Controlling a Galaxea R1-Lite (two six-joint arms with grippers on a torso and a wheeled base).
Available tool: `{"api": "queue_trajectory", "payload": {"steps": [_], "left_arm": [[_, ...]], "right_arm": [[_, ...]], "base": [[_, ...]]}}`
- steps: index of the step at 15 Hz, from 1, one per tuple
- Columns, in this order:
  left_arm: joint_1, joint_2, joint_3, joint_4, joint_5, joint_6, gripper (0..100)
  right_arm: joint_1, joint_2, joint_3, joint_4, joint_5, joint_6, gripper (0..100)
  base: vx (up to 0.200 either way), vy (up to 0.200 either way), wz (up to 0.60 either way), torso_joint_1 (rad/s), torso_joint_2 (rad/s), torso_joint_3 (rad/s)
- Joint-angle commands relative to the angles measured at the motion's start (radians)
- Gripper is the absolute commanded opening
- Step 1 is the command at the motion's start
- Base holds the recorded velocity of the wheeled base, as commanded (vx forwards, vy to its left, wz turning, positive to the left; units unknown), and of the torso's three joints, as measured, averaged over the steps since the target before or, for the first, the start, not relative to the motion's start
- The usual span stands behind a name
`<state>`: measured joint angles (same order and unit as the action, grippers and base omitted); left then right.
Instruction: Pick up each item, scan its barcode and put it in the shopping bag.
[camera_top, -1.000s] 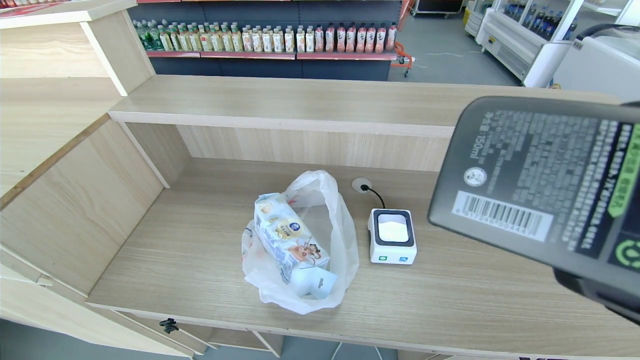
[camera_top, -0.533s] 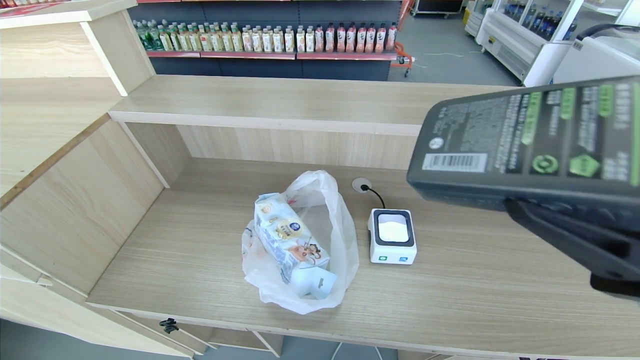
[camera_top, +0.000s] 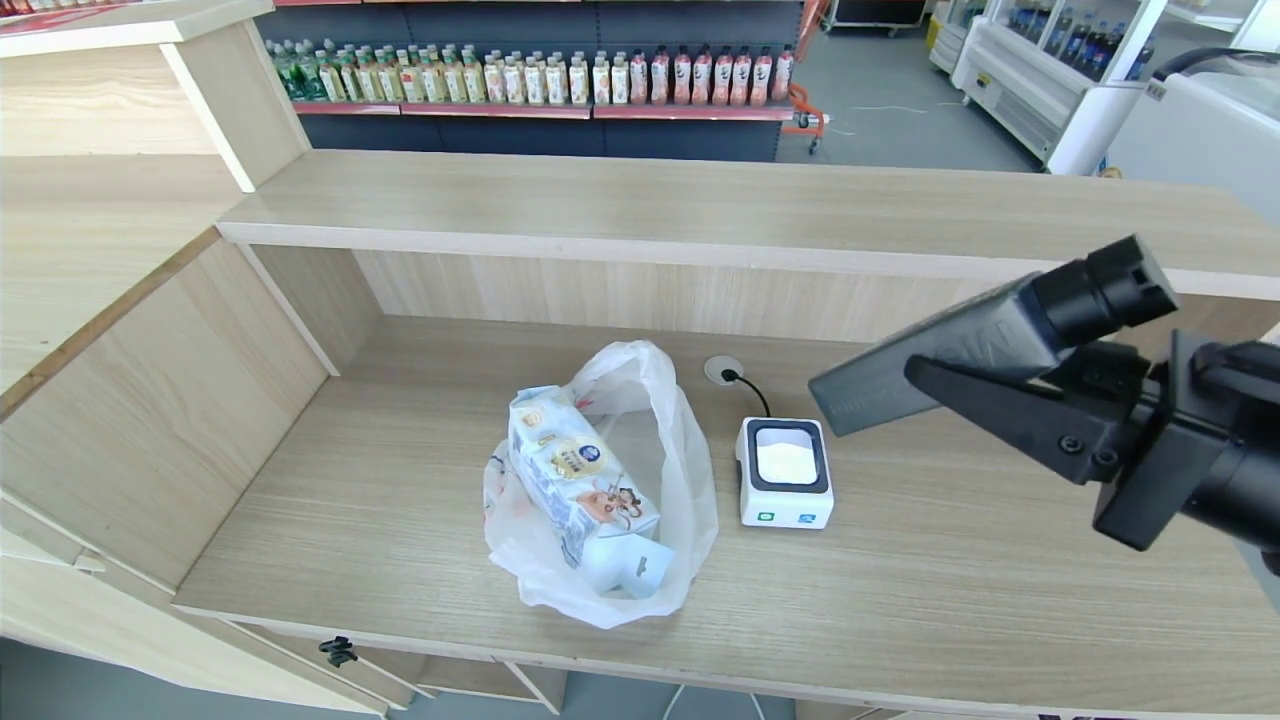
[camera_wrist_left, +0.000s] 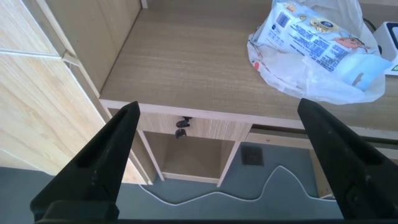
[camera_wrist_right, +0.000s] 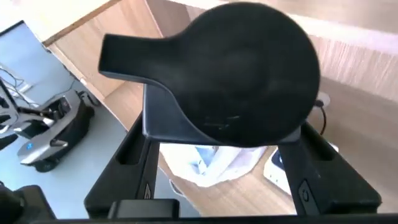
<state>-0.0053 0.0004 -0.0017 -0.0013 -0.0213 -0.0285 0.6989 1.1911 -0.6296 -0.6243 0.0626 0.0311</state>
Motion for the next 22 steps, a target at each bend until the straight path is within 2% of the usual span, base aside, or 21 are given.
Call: {"api": "queue_trajectory", "payload": {"steps": [1,3,4,8,10,12,16,18,20,22], "left_arm": [[-0.001,0.000,0.000,0.000,0.000,-0.001,100],[0.001,0.000,0.000,0.000,0.000,-0.001,100],[0.001,0.000,0.000,0.000,0.000,-0.001,100],[-0.001,0.000,0.000,0.000,0.000,-0.001,100],[0.001,0.000,0.000,0.000,0.000,-0.001,100],[-0.001,0.000,0.000,0.000,0.000,-0.001,100],[0.001,0.000,0.000,0.000,0.000,-0.001,100],[0.001,0.000,0.000,0.000,0.000,-0.001,100],[-0.001,0.000,0.000,0.000,0.000,-0.001,100],[0.001,0.000,0.000,0.000,0.000,-0.001,100]], "right_arm": [[-0.019,0.007,0.054,0.000,-0.027,0.044,0],[-0.062,0.028,0.091,0.008,-0.049,0.096,0],[-0.082,0.030,0.103,0.060,-0.049,0.104,0],[-0.104,0.056,0.042,0.161,-0.049,0.197,0],[-0.102,0.079,0.025,0.164,-0.049,0.250,0],[-0.107,0.088,0.034,0.163,-0.049,0.260,0],[-0.256,0.148,0.039,0.178,-0.043,0.277,0],[-0.291,0.173,0.010,0.235,-0.041,0.276,0],[-0.295,0.199,-0.002,0.258,-0.046,0.268,0],[-0.295,0.190,-0.005,0.255,-0.052,0.199,0]], "base": [[0.000,0.000,0.00,0.000,0.00,0.000],[0.000,0.000,0.00,0.000,0.00,0.000],[0.000,0.000,0.00,0.000,0.00,0.000],[0.000,0.000,0.00,0.000,0.00,0.000],[0.000,0.000,0.00,0.000,0.00,0.000],[0.000,0.000,0.00,0.000,0.00,0.000],[0.000,0.000,0.00,0.000,0.00,0.000],[0.000,0.000,0.00,0.000,0.00,0.000],[0.000,0.000,0.00,0.000,0.00,0.000],[0.000,0.000,0.00,0.000,0.00,0.000]]}}
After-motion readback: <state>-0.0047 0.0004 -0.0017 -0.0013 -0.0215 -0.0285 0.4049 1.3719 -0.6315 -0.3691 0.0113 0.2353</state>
